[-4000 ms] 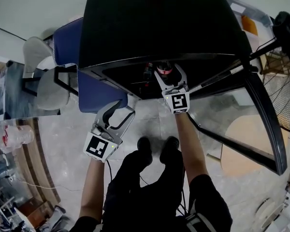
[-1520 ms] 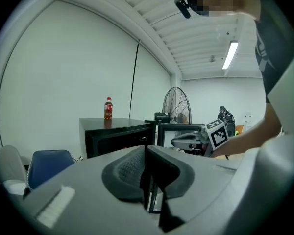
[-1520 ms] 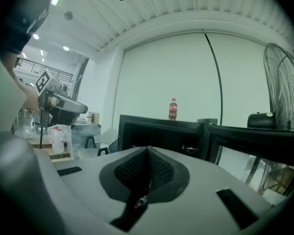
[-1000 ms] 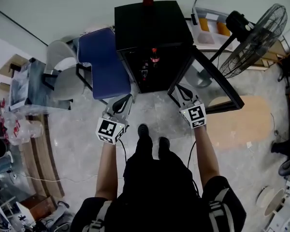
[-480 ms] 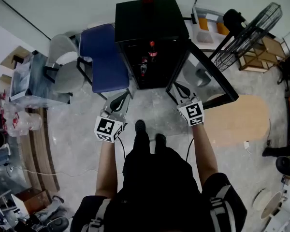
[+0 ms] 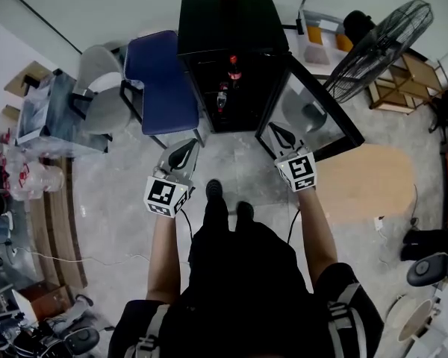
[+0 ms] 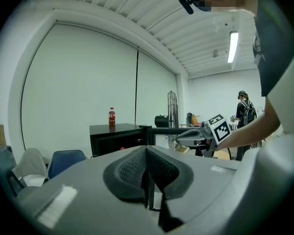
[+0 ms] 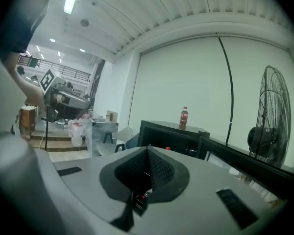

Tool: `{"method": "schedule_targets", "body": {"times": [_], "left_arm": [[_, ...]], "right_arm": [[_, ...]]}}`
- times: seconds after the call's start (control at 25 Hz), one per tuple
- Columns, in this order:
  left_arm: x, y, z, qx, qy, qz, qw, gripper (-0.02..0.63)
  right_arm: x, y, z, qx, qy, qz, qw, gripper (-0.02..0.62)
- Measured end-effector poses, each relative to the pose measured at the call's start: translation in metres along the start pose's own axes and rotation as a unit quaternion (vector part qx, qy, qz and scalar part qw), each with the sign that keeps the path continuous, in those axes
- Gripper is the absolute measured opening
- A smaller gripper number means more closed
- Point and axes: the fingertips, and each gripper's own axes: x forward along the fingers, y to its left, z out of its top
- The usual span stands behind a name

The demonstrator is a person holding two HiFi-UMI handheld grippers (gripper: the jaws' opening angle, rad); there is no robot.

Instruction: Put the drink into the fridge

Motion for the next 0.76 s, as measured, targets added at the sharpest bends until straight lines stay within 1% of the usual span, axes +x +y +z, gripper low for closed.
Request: {"method": "schedule_targets", "body": {"times": [0.4, 0.6, 0.76], "left_arm": [[-0.008, -0.012, 0.001, 0.002, 0.0, 0.011, 0.9999, -0.002], [-0.01, -0.017, 0.003, 0.006, 0.001, 0.013, 0.9999, -0.002], [-0.005, -0.02, 0.002, 0.009, 0.0, 0.014, 0.9999, -0.002]], "right_arm": [[-0.015, 0.002, -0.002, 0.0, -0.001, 0.008, 1.0, 0.002], [-0.022, 0.003, -0.004, -0.01, 0.0, 0.009, 1.0, 0.002], [-0.027, -0.001, -0.009, -0.004, 0.006, 0.007, 1.0, 0.0]]}}
